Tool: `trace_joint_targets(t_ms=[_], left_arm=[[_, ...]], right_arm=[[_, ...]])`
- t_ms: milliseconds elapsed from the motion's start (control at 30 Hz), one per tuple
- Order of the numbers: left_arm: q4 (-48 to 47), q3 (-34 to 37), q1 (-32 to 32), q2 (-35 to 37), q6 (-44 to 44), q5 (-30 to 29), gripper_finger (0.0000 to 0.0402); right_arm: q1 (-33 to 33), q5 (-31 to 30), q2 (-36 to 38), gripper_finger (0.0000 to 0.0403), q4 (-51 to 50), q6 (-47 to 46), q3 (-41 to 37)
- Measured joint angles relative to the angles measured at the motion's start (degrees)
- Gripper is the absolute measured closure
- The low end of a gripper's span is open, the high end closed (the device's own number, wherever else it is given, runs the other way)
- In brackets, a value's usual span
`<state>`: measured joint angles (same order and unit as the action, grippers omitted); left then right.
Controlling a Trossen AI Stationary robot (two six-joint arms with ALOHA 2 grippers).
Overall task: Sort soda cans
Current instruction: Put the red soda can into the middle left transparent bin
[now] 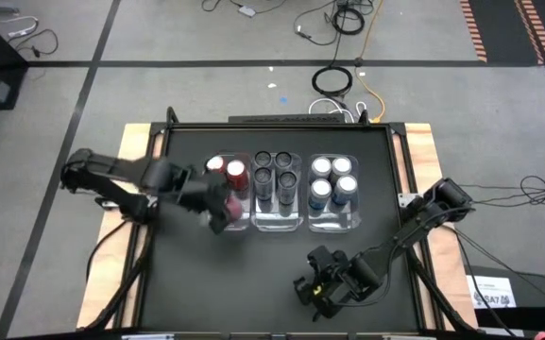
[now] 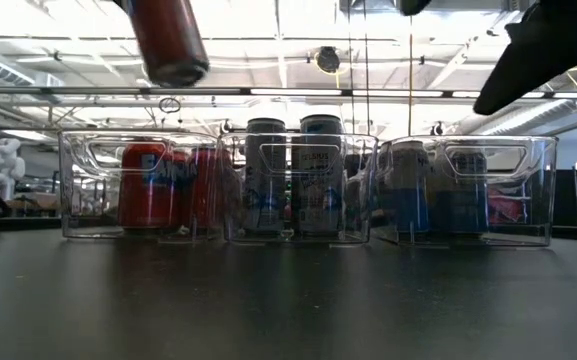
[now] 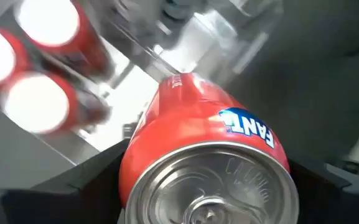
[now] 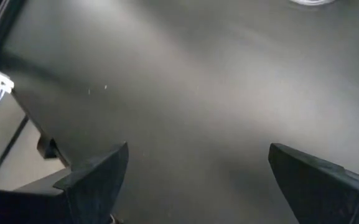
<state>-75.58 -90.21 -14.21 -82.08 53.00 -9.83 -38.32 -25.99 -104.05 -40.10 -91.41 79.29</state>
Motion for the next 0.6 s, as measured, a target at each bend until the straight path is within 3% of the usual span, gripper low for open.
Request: trace_joint_targets(t_ms=[367, 600], left_arm=[[0.3, 1.2, 14.6, -5.8, -31.6, 6.3, 0.0066], [2.8, 5.0, 19.2, -10.9, -44.1, 7.1, 0.0065]], right_arm=[[4.9, 0.0, 0.0, 0.0021, 0.0, -5.1, 0.0], [6.5, 0.1, 0.0, 0.0021, 0.0, -8.9, 0.0]])
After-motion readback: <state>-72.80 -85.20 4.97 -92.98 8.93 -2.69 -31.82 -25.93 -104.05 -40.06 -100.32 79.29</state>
